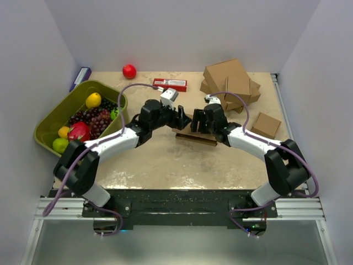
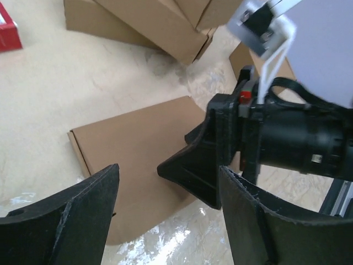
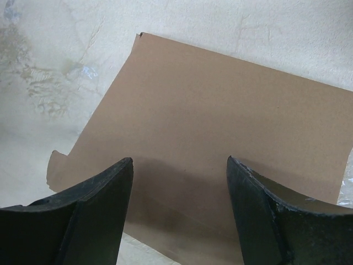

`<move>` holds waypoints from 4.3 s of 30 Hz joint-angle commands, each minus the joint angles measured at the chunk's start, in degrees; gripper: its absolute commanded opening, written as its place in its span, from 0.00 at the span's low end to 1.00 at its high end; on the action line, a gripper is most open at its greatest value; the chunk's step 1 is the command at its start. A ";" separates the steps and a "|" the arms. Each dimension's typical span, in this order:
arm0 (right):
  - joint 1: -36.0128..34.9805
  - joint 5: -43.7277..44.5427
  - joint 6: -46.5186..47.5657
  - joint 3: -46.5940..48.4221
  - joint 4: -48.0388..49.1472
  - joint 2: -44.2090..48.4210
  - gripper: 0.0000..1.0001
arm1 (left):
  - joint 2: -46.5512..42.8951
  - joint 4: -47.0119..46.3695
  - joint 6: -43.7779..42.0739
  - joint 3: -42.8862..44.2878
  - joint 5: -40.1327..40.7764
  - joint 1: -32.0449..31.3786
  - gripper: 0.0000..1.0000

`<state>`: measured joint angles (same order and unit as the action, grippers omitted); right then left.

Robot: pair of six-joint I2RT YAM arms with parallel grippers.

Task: Fold the paper box

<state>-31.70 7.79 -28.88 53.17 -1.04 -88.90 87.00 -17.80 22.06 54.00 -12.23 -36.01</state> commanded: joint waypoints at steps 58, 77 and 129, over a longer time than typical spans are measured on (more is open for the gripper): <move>0.24 1.09 -2.23 -5.35 4.55 -1.62 0.72 | 13.37 -2.24 7.20 -2.67 -2.98 1.12 0.57; 0.15 -0.06 -2.05 -5.27 5.08 -2.06 0.72 | 13.28 0.23 3.60 -0.47 3.79 -0.11 0.54; 18.96 -11.40 4.10 -9.84 -2.74 4.53 0.78 | 18.20 -2.94 2.81 0.59 4.67 1.99 0.58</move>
<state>-13.37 -0.47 -24.86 44.18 -6.07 -83.40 103.74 -17.74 23.57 55.18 -6.24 -34.59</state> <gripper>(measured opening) 0.794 0.589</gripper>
